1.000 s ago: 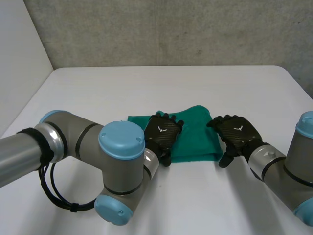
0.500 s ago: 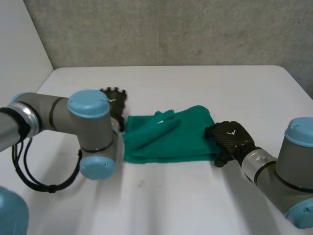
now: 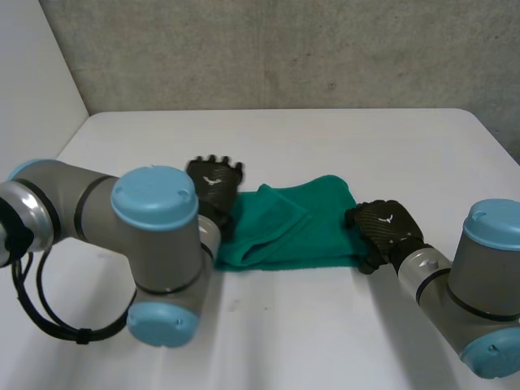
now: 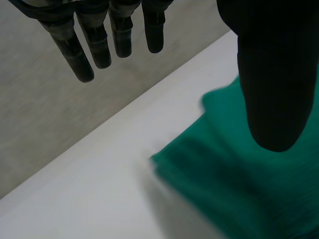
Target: Fold the towel.
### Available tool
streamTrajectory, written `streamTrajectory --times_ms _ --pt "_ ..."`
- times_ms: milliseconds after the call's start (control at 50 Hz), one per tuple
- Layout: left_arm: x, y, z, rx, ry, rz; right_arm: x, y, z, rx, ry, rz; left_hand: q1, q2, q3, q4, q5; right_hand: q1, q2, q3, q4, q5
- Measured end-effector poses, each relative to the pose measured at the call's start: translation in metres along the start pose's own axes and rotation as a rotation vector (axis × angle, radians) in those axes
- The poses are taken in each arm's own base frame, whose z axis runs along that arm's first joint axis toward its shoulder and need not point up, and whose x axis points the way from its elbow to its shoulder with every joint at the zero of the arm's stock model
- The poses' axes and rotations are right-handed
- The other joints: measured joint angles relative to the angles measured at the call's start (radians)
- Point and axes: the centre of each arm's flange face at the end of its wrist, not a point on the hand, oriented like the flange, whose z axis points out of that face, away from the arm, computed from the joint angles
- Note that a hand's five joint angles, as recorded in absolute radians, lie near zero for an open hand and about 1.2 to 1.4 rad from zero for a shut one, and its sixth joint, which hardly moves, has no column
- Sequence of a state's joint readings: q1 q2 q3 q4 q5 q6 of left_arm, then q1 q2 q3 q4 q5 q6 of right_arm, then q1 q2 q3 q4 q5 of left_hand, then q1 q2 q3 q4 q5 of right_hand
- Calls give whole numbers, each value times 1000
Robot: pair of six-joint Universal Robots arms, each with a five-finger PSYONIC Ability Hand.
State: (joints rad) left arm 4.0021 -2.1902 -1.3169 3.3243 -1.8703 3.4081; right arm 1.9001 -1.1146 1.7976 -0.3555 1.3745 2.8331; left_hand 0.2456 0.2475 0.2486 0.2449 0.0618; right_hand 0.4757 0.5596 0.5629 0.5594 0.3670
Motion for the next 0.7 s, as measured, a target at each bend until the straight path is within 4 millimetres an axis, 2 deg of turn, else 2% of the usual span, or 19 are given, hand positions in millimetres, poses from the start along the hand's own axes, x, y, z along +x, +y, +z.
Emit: streamTrajectory --times_ms 80,160,300,380,540,560,660,700 --pt "22 -7 -16 28 105 -6 0 0 0 -1 0 -1 0 0 0 0 0 0 0 0 0 0" --pt "40 -4 -27 23 202 -16 0 1 -1 -3 0 -1 0 0 0 0 0 0 0 0 0 0" --pt "55 15 -23 -16 252 -12 0 1 -1 -4 2 0 0 0 0 0 0 0 0 0 0 0" --pt "60 27 -9 -31 251 -7 0 1 -1 -6 1 0 0 0 0 0 0 0 0 0 0 0" --pt "51 35 18 -31 195 -17 -1 2 -1 -8 -1 0 0 0 0 0 0 0 0 0 0 0" --pt "44 35 26 -30 173 -23 -1 2 -1 -8 0 0 0 0 0 0 0 0 0 0 0 0" --pt "29 36 39 -31 130 -34 0 2 -1 -8 2 1 0 0 0 0 0 0 0 0 0 0" --pt "12 37 50 -33 79 -45 1 2 -1 -7 3 1 0 0 0 0 1 0 0 0 0 0"
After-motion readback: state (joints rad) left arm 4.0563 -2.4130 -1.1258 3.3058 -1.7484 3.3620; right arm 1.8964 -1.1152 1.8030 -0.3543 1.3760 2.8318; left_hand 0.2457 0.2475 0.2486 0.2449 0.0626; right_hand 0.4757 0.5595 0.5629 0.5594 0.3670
